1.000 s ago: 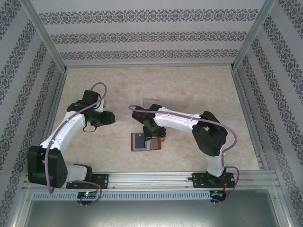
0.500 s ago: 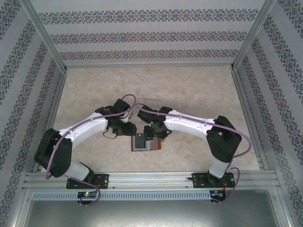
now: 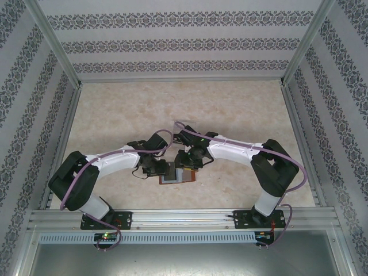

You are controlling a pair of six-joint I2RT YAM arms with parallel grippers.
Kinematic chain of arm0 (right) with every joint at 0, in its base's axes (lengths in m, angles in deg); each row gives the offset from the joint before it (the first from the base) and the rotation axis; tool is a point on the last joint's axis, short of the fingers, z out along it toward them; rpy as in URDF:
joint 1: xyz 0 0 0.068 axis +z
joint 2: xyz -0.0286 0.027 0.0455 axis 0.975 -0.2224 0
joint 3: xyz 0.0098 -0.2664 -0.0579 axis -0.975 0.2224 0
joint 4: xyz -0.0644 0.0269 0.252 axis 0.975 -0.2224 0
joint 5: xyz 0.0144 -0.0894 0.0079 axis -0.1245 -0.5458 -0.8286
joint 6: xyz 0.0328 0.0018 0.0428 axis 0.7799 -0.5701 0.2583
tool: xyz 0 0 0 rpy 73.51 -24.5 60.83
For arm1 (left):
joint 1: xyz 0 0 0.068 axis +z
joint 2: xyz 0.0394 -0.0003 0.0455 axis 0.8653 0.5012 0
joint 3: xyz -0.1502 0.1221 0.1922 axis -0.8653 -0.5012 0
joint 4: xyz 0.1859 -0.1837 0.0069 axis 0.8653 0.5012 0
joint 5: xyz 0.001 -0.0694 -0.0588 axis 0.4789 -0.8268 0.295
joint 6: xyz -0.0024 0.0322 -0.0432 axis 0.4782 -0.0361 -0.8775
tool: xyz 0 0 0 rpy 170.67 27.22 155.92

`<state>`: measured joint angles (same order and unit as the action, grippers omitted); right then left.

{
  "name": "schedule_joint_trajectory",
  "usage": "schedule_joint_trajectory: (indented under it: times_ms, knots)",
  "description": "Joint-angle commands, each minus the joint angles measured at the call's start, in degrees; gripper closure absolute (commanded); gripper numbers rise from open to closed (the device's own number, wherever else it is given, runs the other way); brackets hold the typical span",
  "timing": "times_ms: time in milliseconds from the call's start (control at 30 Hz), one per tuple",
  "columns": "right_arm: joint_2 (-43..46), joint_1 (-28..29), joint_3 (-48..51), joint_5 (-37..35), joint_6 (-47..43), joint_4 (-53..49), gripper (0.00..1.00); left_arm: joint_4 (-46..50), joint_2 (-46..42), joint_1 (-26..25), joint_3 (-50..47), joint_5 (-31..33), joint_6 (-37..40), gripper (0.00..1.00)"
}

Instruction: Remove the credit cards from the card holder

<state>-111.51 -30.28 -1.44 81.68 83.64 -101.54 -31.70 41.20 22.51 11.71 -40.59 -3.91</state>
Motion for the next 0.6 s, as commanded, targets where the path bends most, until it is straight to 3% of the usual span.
schedule_joint_trajectory:
  times_ms: [0, 567]
  knots:
    - [-0.5, -0.2, 0.7, 4.2, 1.5, 4.3, 0.6, -2.1, -0.4, -0.5, -0.8, 1.5, -1.7, 0.6]
    - [-5.4, -0.1, 1.7, 8.4, 3.4, 11.9, 0.65, -3.4, -0.2, -0.5, -2.3, 1.2, -2.1, 0.63]
